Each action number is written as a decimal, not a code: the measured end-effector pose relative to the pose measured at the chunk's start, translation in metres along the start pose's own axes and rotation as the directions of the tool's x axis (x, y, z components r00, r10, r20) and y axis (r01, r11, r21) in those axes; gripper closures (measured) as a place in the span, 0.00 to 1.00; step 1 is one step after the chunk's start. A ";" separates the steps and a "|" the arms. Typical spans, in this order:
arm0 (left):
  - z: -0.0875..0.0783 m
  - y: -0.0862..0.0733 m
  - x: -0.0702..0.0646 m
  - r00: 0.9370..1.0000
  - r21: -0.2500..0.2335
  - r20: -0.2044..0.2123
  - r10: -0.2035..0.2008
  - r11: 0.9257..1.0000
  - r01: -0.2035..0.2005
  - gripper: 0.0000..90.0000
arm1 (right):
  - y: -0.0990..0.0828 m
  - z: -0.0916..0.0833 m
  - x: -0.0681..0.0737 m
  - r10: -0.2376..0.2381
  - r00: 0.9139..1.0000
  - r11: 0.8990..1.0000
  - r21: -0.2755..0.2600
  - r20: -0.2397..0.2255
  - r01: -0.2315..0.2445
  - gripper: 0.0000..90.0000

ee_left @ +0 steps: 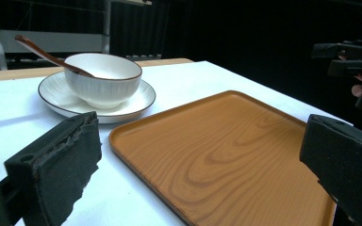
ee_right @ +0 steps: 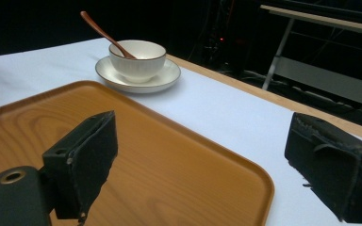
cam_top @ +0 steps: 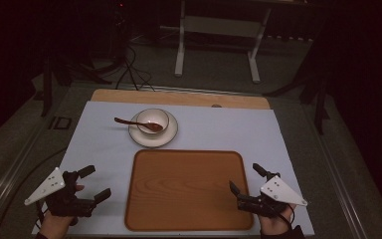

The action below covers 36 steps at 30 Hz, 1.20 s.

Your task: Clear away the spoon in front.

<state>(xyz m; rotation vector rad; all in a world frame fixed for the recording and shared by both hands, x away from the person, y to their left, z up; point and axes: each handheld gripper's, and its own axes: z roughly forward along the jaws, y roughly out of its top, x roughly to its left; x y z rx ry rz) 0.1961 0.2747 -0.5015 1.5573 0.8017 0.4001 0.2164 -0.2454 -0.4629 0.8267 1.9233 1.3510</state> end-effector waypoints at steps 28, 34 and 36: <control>0.039 0.033 -0.028 0.968 0.128 0.249 0.020 0.990 -0.053 0.00 | 0.013 -0.030 0.019 -0.081 0.996 0.997 -0.010 -0.030 0.081 0.13; 0.044 0.064 -0.032 0.969 0.128 0.234 0.081 0.985 -0.113 0.00 | 0.014 -0.028 0.020 -0.086 0.996 0.996 0.008 -0.020 0.086 0.13; 0.043 0.073 -0.030 0.969 0.114 0.228 0.093 0.986 -0.122 0.00 | 0.014 -0.028 0.020 -0.088 0.996 0.996 0.007 -0.021 0.088 0.13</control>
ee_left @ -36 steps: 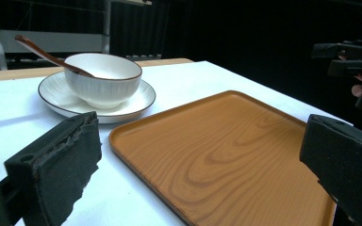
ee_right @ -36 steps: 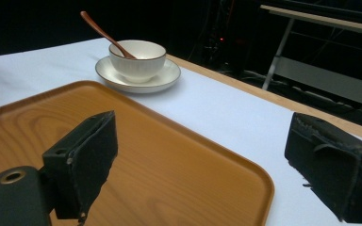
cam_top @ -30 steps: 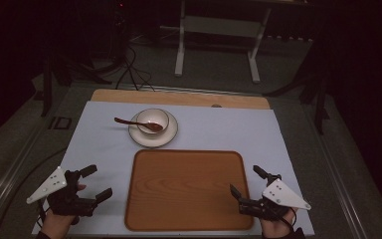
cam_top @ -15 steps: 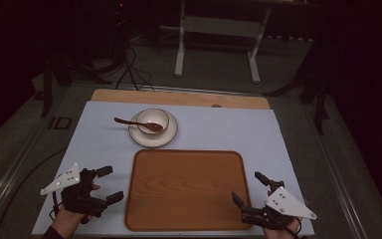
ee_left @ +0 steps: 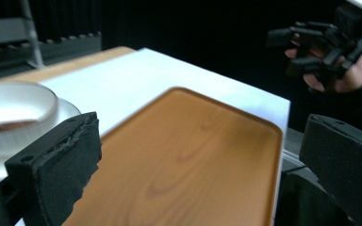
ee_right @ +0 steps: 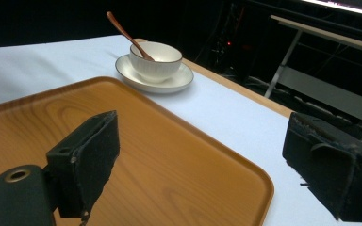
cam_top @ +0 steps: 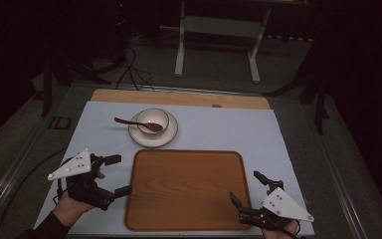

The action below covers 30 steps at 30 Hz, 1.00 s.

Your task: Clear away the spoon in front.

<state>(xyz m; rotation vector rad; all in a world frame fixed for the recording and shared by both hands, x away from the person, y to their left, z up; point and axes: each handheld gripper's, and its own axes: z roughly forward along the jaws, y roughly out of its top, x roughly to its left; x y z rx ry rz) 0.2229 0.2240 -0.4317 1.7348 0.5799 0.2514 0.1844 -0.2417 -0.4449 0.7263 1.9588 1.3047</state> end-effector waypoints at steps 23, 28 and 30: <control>0.012 0.047 0.068 0.957 -0.062 -0.280 -0.071 0.996 0.056 0.08 | 0.005 -0.002 0.001 -0.001 1.000 1.000 -0.031 -0.013 0.000 0.13; 0.021 0.045 0.081 0.929 -0.052 -0.350 -0.119 0.993 0.107 0.08 | 0.005 -0.002 0.001 0.001 1.000 0.999 -0.035 -0.015 -0.002 0.13; 0.023 0.044 0.086 0.920 -0.065 -0.367 -0.136 0.991 0.120 0.08 | 0.005 -0.002 0.001 0.001 1.000 0.999 -0.038 -0.014 -0.001 0.13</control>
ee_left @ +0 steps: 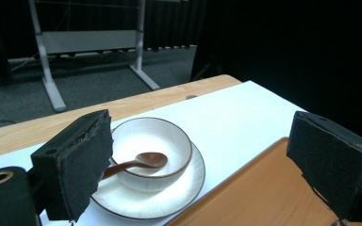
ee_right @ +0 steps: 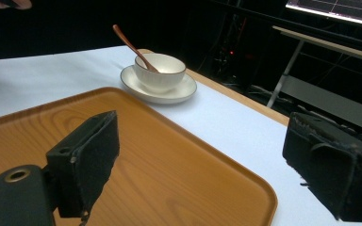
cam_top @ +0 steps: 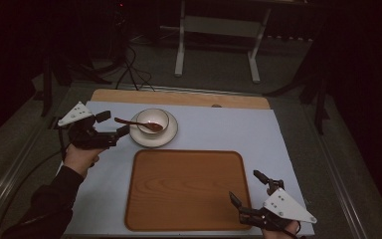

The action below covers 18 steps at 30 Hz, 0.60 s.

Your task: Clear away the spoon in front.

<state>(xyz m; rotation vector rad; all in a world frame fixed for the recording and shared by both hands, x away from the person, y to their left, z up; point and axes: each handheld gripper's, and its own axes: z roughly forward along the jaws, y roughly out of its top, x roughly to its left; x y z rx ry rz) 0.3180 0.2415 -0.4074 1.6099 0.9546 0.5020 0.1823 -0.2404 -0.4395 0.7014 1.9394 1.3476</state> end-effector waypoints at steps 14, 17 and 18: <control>0.031 -0.022 0.037 0.974 -0.031 -0.157 -0.161 0.987 0.158 0.18 | 0.000 0.001 0.002 -0.002 1.000 1.000 0.002 -0.013 0.002 0.13; 0.037 -0.029 0.043 0.962 -0.034 -0.186 -0.198 0.980 0.195 0.19 | -0.001 0.002 0.002 0.003 1.000 1.000 0.002 -0.021 -0.003 0.13; 0.037 -0.029 0.043 0.962 -0.034 -0.186 -0.198 0.980 0.195 0.20 | -0.001 0.002 0.002 0.003 1.000 1.000 0.002 -0.021 -0.003 0.13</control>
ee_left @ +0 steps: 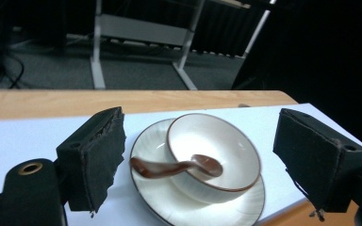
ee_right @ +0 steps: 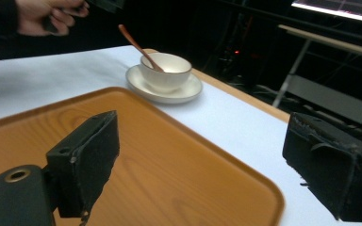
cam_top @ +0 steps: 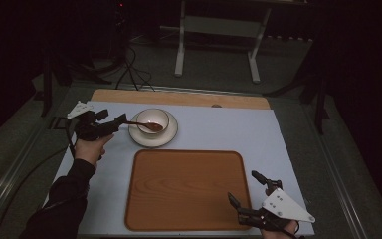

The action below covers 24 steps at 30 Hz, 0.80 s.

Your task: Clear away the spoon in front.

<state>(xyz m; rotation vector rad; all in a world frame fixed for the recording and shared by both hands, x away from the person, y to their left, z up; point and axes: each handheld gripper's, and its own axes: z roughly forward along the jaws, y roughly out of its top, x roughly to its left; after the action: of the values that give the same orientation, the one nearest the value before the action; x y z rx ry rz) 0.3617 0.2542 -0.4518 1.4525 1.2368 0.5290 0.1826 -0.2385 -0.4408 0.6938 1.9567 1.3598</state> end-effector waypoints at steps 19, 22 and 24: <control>0.035 -0.037 0.019 0.964 -0.002 -0.093 -0.250 0.968 0.251 0.41 | -0.001 -0.001 0.000 0.010 1.000 1.000 -0.004 -0.018 -0.010 0.13; 0.039 -0.041 0.018 0.957 -0.011 -0.082 -0.279 0.960 0.279 0.48 | -0.001 -0.001 0.000 0.008 1.000 1.000 -0.004 -0.021 -0.008 0.13; 0.040 -0.042 0.018 0.954 -0.018 -0.079 -0.290 0.957 0.290 0.52 | -0.001 -0.001 0.000 0.008 1.000 1.000 -0.005 -0.021 -0.008 0.13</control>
<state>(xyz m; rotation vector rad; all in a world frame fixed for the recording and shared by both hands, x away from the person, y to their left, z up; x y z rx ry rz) 0.3852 0.2466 -0.5074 1.2255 1.4823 0.3936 0.1820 -0.2388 -0.4414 0.6883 1.9685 1.3810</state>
